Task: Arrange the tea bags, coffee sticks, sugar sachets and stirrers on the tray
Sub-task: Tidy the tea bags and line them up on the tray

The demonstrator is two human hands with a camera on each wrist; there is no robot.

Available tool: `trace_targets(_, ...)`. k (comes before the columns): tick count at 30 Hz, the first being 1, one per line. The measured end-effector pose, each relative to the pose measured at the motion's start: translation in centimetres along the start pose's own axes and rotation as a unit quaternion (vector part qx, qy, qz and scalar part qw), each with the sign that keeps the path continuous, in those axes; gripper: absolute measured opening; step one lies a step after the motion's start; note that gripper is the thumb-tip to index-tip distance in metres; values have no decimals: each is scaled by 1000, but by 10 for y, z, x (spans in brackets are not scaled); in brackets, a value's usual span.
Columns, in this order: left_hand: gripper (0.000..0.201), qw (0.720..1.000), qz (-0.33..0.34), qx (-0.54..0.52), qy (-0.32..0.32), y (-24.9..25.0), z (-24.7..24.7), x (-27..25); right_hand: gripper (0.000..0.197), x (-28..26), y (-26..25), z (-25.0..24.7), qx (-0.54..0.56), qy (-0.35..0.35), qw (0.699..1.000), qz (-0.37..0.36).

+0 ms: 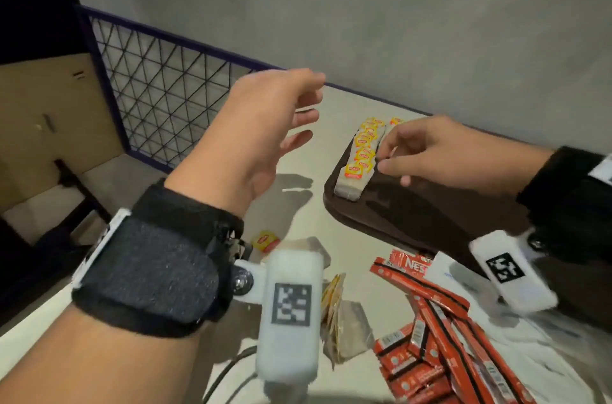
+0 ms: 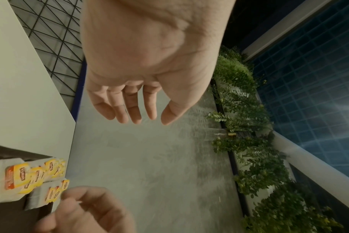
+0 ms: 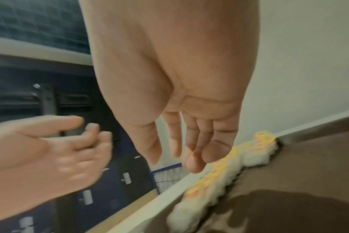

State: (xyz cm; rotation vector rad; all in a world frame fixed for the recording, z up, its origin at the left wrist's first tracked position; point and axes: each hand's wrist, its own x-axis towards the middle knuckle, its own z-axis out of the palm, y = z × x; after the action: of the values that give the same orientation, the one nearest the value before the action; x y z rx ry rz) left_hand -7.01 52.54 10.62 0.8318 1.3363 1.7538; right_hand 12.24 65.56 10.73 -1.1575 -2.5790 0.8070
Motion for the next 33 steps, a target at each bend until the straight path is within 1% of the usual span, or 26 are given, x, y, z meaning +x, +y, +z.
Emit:
trace_targets(2,6,1000,-3,-2,2,4,-3,-3,7,-30,-26,10,17,-82,996,-44)
trace_targets(3,7,1000,-4,-3,2,5,-4,-4,8,-43,-36,14,10,-118,991,-66)
trace_targets(5,8,1000,-3,-4,3,6,-5,-6,18,-65,-54,22,-33,-175,978,-108)
trace_targets(6,8,1000,-3,-3,2,6,-6,-6,24,-74,-63,25,-64,-192,971,-125)
trace_targets(8,6,1000,-4,-2,-1,5,-7,-8,34,-89,-75,31,-129,-195,960,-155)
trace_targets(10,6,1000,-6,-3,2,5,-8,-8,38,-99,-80,39,-194,-172,947,-189)
trace_targets(12,6,1000,-4,-8,7,6,-10,-7,29,-102,-77,48,-224,-144,939,-219)
trace_targets(13,6,1000,-3,-11,8,6,-11,-7,22,-103,-74,52,-215,-129,942,-223)
trace_targets(14,7,1000,-2,-13,8,7,-11,-7,16,-103,-71,53,-196,-113,950,-216)
trace_targets(16,7,1000,0,-12,6,7,-10,-8,12,-105,-64,51,-141,-87,968,-187)
trace_targets(18,7,1000,0,-11,0,7,-8,-9,9,-107,-59,46,-84,-84,980,-160)
trace_targets(21,6,1000,-1,-4,-17,6,-2,-11,9,-110,-52,39,-2,-96,987,-128)
trace_targets(23,7,999,1,11,-33,4,3,-12,8,-111,-48,34,31,-78,989,-124)
trace_targets(25,7,998,1,27,-57,3,8,-15,8,-111,-45,28,76,-32,989,-121)
trace_targets(28,9,991,8,69,-118,2,17,-22,7,-109,-40,18,177,78,976,-98)
trace_targets(31,16,971,39,127,-199,1,28,-35,11,-108,-36,10,206,199,956,-65)
trace_targets(33,29,952,73,165,-248,-1,36,-45,12,-110,-36,7,221,243,943,-47)
